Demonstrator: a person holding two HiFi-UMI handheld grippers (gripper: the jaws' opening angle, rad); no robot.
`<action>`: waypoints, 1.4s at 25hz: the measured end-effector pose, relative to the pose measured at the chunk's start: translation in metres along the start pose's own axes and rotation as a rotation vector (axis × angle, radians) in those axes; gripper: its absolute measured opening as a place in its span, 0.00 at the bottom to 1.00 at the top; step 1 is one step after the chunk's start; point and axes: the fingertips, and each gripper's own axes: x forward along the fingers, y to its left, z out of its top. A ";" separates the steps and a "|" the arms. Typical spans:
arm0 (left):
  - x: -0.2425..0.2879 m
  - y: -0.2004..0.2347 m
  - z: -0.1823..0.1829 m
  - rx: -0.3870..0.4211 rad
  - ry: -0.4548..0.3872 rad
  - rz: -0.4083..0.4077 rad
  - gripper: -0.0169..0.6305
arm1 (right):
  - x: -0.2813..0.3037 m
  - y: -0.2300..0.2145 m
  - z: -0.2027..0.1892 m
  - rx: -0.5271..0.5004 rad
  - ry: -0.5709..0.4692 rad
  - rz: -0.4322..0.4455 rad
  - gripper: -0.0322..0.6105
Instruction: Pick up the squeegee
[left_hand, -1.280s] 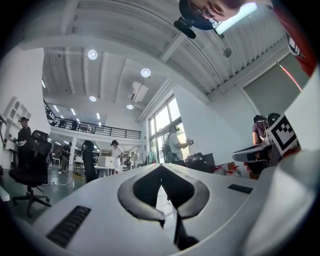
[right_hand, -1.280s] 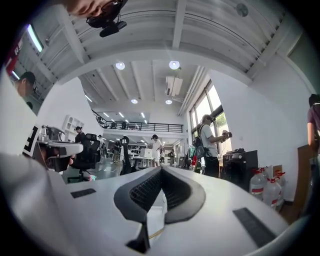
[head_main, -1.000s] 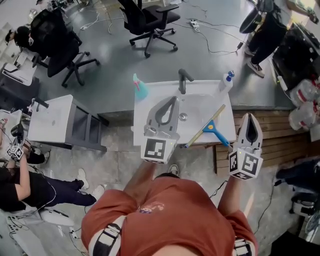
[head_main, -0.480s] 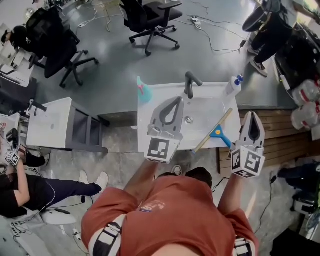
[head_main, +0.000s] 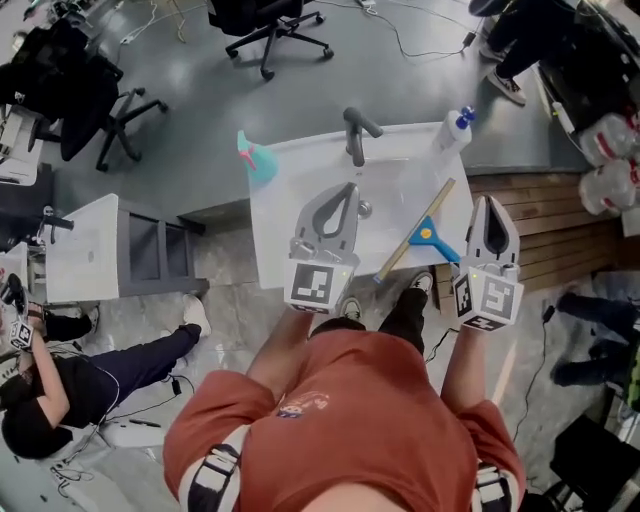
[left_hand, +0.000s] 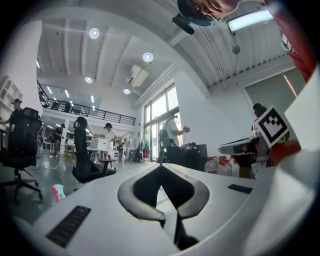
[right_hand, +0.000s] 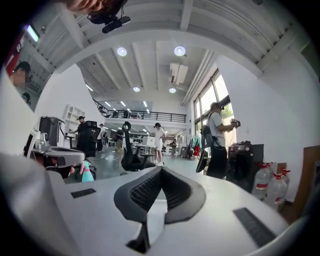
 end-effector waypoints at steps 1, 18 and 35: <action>0.002 -0.004 -0.012 -0.005 0.026 -0.004 0.05 | 0.001 -0.002 -0.009 -0.003 0.022 0.006 0.06; 0.037 -0.045 -0.124 -0.030 0.242 -0.034 0.05 | 0.032 -0.008 -0.162 -0.041 0.337 0.218 0.13; 0.042 -0.063 -0.185 -0.047 0.369 -0.017 0.05 | 0.001 0.012 -0.289 -0.244 0.668 0.539 0.32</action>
